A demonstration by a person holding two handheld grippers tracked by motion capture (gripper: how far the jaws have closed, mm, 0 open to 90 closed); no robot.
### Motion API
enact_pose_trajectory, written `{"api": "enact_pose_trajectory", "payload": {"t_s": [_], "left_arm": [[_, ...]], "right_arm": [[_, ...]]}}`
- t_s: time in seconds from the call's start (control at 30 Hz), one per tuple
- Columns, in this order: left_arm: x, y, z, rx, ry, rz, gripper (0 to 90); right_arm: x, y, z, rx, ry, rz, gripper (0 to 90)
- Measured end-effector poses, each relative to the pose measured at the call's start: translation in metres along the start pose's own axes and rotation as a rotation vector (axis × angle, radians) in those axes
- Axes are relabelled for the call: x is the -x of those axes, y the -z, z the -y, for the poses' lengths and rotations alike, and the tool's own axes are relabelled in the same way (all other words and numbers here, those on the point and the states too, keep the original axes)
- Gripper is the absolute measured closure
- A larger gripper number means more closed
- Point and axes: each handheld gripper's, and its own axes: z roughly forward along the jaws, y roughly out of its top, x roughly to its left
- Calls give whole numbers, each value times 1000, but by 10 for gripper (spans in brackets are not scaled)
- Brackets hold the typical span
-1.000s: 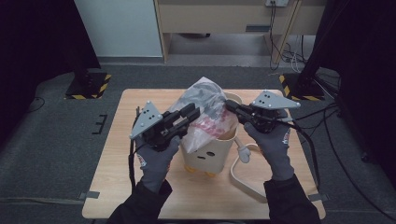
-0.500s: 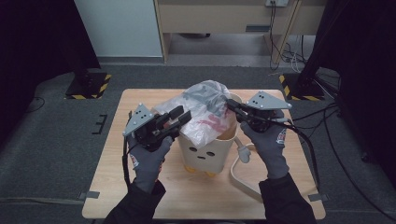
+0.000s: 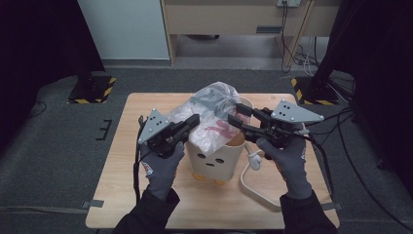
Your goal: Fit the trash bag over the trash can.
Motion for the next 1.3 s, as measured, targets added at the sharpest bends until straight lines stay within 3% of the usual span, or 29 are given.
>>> {"api": "enact_pose_trajectory", "payload": {"t_s": [0.2,0.33,0.37,0.43,0.5,0.6,0.63,0.77,0.93,1.03,1.1,1.13,1.2,1.3], "left_arm": [[0,-1,0,29,11,10,900],[-1,-1,1,34,21,12,898],[-2,0,2,36,24,13,880],[-4,1,2,47,33,10,851],[-8,5,1,75,45,-5,797],[-15,13,-2,102,62,-35,730],[-18,15,-2,107,71,-43,703],[-31,22,-2,114,109,-47,602],[-42,26,6,116,157,-36,491],[-42,24,11,95,154,-37,437],[-41,23,12,85,158,-38,399],[-41,21,15,62,161,-44,392],[-41,18,17,61,186,-31,406],[-39,18,16,56,191,-27,488]], "right_arm": [[-11,-4,6,-46,-16,-101,461],[-14,-8,11,-106,1,-122,456],[-16,-11,14,-153,22,-132,517],[-18,-13,15,-179,28,-152,616],[-18,-14,15,-196,19,-160,754],[-16,-13,17,-221,21,-150,892],[-15,-13,18,-217,15,-151,900],[-12,-10,19,-202,36,-87,900],[-11,-8,16,-182,36,-68,900],[-10,-8,16,-174,34,-57,898],[-10,-8,15,-161,32,-50,844],[-9,-8,15,-156,30,-49,815],[-9,-8,14,-144,24,-45,765],[-9,-8,14,-138,18,-48,737]]}}
